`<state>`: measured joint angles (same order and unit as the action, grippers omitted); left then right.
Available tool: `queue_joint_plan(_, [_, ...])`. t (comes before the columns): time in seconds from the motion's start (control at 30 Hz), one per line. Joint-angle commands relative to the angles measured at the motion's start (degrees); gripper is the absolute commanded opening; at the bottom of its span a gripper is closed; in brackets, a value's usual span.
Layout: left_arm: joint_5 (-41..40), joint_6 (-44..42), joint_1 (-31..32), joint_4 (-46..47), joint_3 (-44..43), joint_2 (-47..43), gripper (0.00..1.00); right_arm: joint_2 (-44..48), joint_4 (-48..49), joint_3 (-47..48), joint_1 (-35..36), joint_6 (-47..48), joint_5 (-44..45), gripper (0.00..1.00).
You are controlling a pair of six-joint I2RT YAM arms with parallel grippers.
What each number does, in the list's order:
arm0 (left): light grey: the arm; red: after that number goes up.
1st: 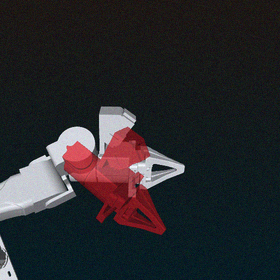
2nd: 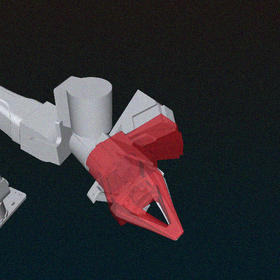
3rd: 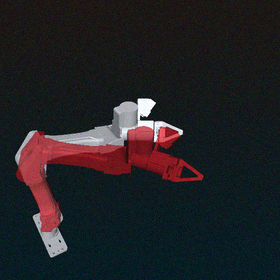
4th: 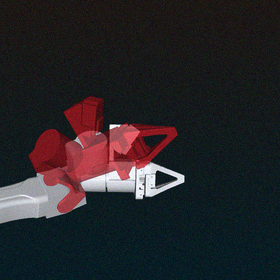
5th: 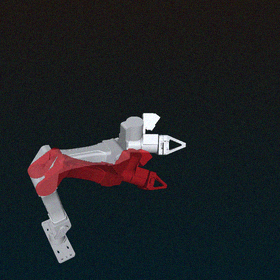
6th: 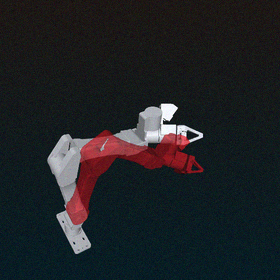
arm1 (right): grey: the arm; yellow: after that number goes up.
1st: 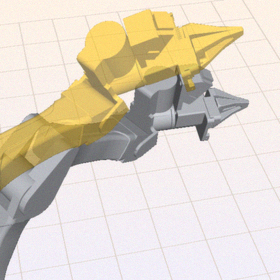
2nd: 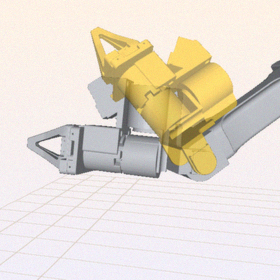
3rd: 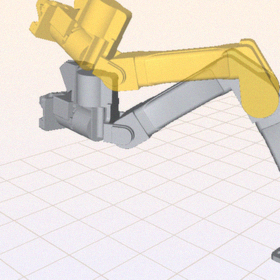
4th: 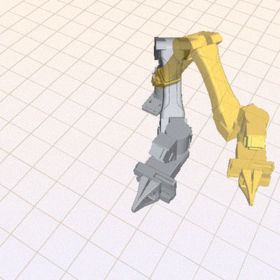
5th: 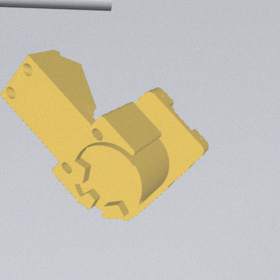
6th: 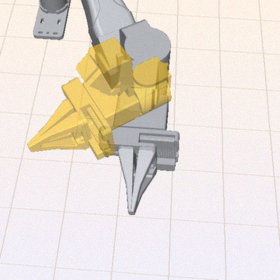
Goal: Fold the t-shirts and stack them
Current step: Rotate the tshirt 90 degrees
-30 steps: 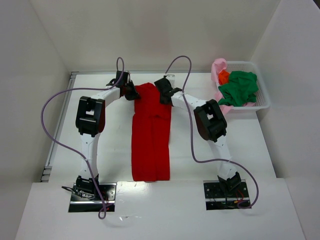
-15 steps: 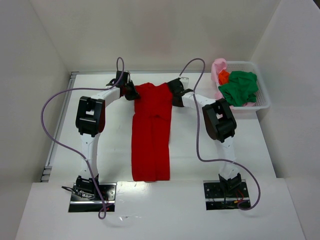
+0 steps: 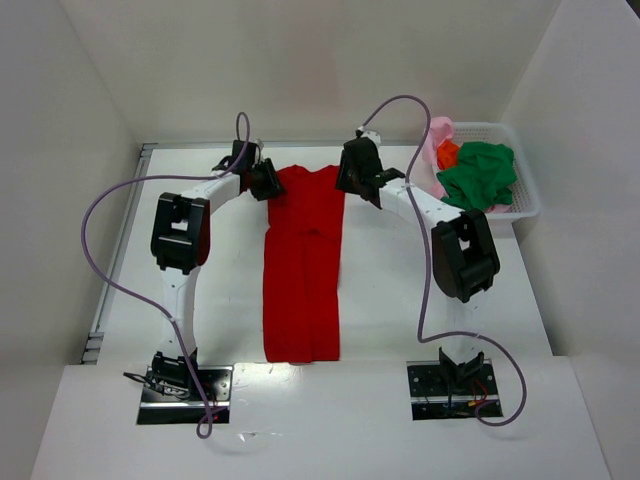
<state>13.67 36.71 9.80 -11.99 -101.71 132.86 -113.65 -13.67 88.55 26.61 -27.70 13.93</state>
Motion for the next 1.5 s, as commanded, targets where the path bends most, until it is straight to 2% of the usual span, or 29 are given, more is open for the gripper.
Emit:
queue_joint_plan(0.0, [0.1, -3.0, -0.4, -3.6, -0.2, -3.4, 0.48, 1.9, 4.7, 1.4, -0.2, 0.8, -7.9, 0.45])
queue_joint_plan(0.1, [0.7, -4.0, -0.4, -3.0, 0.5, -6.5, 0.59, 0.4, 4.7, 2.1, -0.2, 1.3, -10.8, 0.45])
queue_joint_plan(0.2, [4.2, -5.2, -0.4, -1.2, 1.1, -8.2, 0.62, -2.7, 4.1, 3.2, -0.2, 1.3, -11.4, 0.40])
queue_joint_plan(0.3, [7.2, -5.8, -0.4, -0.6, 1.1, -8.2, 0.58, -6.7, 2.8, 5.2, -0.2, 1.3, -11.9, 0.37])
queue_joint_plan(0.47, [7.7, -6.3, 0.8, -0.1, 1.1, -7.5, 0.48, -10.3, 2.1, 5.8, -0.2, 0.1, -11.9, 0.34])
queue_joint_plan(0.73, [9.8, -6.3, 0.8, -0.7, -0.8, -3.0, 0.47, -13.3, 0.8, 6.3, -0.2, 0.8, -10.2, 0.32])
queue_joint_plan(1.1, [5.2, -5.8, 0.8, -3.0, -1.9, 0.6, 0.46, -15.1, -3.8, 6.9, -0.2, 0.8, -1.5, 0.27])
queue_joint_plan(1.47, [4.6, -6.3, 0.8, -4.3, -3.1, 1.6, 0.46, -13.8, -5.1, 4.1, -2.3, 0.3, 0.0, 0.26])
